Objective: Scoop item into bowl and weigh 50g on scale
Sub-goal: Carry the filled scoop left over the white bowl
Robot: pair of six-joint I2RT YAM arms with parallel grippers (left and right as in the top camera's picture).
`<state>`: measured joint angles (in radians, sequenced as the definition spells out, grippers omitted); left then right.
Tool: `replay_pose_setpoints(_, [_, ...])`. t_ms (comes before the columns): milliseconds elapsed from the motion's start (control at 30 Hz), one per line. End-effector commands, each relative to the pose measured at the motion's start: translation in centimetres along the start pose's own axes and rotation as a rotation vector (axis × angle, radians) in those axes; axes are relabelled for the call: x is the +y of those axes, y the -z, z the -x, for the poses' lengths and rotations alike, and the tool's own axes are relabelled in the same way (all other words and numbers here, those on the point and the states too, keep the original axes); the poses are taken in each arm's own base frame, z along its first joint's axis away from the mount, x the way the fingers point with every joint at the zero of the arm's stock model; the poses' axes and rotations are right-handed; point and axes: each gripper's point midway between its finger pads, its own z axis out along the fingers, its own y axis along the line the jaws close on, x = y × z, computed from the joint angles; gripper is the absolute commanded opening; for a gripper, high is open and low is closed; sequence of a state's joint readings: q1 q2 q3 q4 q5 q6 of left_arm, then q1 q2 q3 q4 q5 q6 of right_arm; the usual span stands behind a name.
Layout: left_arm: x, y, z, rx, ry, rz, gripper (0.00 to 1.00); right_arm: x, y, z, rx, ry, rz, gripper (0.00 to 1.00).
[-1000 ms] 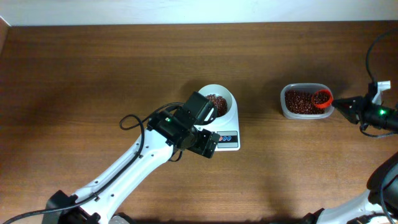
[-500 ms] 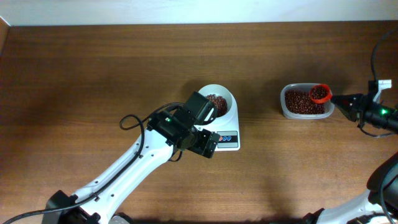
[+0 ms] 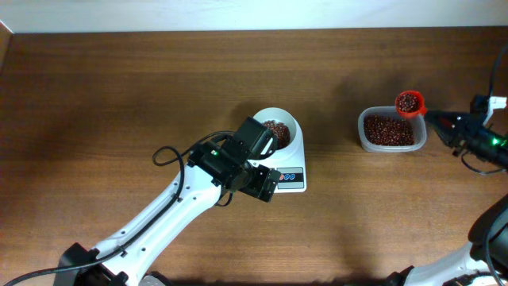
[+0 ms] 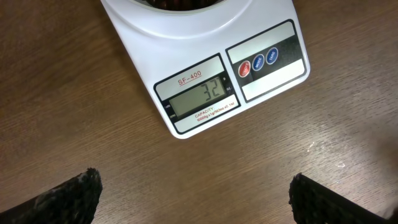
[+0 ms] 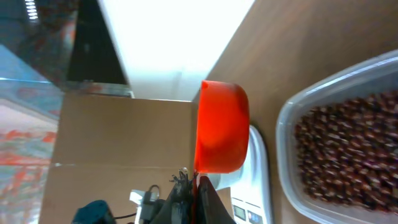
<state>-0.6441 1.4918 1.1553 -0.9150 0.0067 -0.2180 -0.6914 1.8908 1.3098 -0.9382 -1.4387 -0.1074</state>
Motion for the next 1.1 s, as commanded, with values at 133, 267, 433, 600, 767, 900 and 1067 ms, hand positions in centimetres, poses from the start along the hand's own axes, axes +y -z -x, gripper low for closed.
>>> replay_pose_setpoints(133, [0.0,0.3,-0.1,-0.011,0.002,0.004,0.99,1.8,-1.7,-0.6,0.037,0.019,0.12,0.04])
replay_pose_setpoints(267, [0.0,0.3,-0.1,-0.011,0.002,0.004,0.99,2.4,-4.6,-2.2,0.124,0.043,0.136,0.04])
replay_pose_setpoints(433, [0.0,0.3,-0.1,-0.011,0.002,0.004,0.99,3.4,-8.2,-4.9,0.241,0.055,0.157,0.04])
replay_pose_setpoints(600, [0.0,0.3,-0.1,-0.011,0.002,0.004,0.99,4.3,-11.6,-8.1,0.362,0.054,0.176,0.04])
replay_pose_setpoints(767, [0.0,0.3,-0.1,-0.011,0.002,0.004,0.99,5.2,-14.2,-11.4,0.471,0.06,0.193,0.04])
replay_pose_setpoints(900, [0.0,0.3,-0.1,-0.011,0.002,0.004,0.99,5.8,-16.0,-13.8,0.549,0.079,0.206,0.04])
replay_pose_setpoints(1067, [0.0,0.3,-0.1,-0.011,0.002,0.004,0.99,6.0,-17.1,-15.2,0.591,0.124,0.218,0.04])
